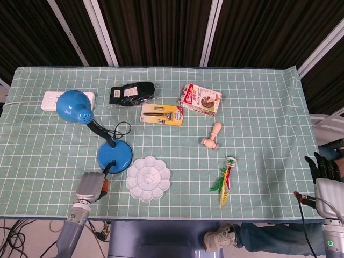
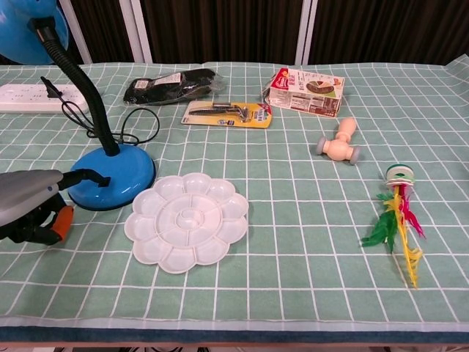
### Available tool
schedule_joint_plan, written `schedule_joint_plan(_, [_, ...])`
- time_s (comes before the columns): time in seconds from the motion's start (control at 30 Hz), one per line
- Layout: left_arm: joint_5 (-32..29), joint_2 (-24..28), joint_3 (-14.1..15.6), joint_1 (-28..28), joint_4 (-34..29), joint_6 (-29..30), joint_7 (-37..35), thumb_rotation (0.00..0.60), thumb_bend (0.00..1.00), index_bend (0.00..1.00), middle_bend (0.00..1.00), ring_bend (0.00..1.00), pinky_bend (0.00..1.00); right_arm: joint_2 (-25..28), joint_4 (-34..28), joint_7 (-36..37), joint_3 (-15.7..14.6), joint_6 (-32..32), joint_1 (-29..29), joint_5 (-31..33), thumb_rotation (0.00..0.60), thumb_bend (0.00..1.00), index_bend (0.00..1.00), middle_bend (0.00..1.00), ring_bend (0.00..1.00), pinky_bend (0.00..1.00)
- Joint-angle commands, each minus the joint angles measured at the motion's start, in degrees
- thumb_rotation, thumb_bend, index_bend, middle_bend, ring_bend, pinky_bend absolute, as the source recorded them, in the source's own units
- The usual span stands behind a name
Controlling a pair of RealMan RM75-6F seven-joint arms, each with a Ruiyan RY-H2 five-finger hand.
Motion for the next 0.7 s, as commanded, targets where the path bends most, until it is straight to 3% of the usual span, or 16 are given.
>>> schedule_joint_plan(0.03, [0.15, -0.34, 0.21, 0.09, 0.39, 0.43, 0.42, 0.6, 0.75, 0.29, 0.8, 0.82, 0.87, -0.02, 0.03, 0.0, -0.01, 0.04, 0.01, -0.06, 0.6, 0.17, 0.12, 0.03, 0.02, 0.0])
schedule_joint_plan(0.43, [2.15, -0.31, 0.43, 0.73, -0.12, 3.34, 1.16, 0.6, 0.75, 0.32, 0.76, 0.8, 0.86, -0.05, 0.0, 0.1, 0.02, -0.05, 0.03, 0.04, 0.6, 0.17, 0.12, 0.03, 0.02, 0.0])
schedule_joint_plan(0.6, [8.7, 2.57, -0.97, 2.03, -4.42, 9.87, -0.55, 0.6, 0.63, 0.28, 0.6, 0.63, 0.76, -0.01, -0.07, 0.06, -0.01, -0.14, 0.07, 0.03, 0.6, 0.17, 0.12, 0.03, 0.02, 0.0])
schedule_joint_plan(0.7, [12.1, 7.23, -1.08, 3.28, -9.18, 12.96, -1.93, 0.6, 0.53, 0.22, 0.47, 0.46, 0.58, 0.0, -0.08, 0.03, -0.06, -0.14, 0.06, -0.02, 0.6, 0.17, 0.12, 0.03, 0.02, 0.0])
